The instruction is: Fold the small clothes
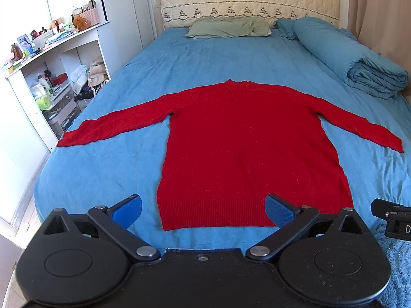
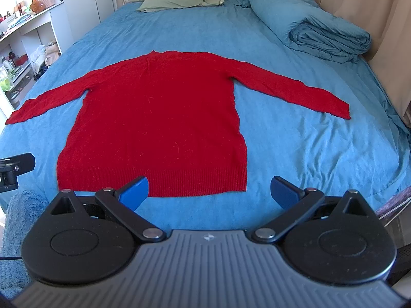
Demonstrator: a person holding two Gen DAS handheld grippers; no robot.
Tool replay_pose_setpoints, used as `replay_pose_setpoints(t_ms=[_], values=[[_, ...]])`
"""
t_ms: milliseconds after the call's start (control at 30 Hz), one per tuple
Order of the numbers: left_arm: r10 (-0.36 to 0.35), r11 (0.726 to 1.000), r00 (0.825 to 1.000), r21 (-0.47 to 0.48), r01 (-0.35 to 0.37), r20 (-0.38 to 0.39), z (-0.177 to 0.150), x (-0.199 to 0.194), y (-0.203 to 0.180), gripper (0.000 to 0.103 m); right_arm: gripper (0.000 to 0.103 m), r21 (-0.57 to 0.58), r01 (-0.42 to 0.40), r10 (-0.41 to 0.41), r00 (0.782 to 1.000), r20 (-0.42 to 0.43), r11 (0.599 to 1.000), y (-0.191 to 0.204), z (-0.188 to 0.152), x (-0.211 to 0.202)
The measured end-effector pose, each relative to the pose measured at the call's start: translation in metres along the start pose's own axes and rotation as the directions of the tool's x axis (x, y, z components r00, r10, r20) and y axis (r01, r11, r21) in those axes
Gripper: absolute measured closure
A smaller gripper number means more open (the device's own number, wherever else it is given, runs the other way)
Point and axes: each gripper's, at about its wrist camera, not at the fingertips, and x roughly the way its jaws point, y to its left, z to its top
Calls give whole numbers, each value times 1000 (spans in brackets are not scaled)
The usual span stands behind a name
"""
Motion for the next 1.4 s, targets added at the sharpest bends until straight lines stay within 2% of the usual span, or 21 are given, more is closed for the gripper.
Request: replay_pose_setpoints(t_ms=[1400], values=[[-7, 1000, 1000, -5, 7, 7, -2, -2, 0, 0, 0, 2, -1, 1, 1000, 3, 1000, -1, 0, -3]])
